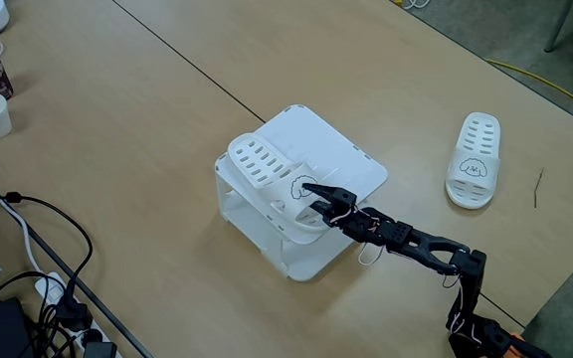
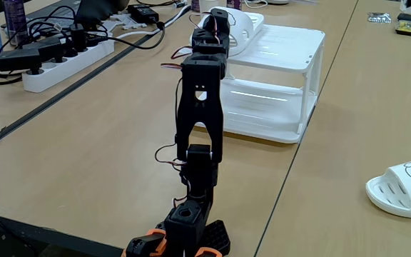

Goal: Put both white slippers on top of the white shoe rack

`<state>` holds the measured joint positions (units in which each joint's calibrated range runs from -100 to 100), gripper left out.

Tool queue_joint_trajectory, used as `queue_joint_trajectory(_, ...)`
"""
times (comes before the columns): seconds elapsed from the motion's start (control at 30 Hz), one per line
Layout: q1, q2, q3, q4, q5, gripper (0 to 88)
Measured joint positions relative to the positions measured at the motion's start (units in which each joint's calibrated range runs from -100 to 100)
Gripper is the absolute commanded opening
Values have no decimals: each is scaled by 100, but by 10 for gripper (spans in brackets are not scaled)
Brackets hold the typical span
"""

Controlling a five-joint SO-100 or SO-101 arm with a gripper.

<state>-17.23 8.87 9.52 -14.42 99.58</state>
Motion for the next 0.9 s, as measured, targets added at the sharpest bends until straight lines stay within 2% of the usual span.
queue_joint_trajectory(0.77,120,-280,171,292,0,112)
queue_joint_trajectory(0.9,120,-569,413,618,0,112)
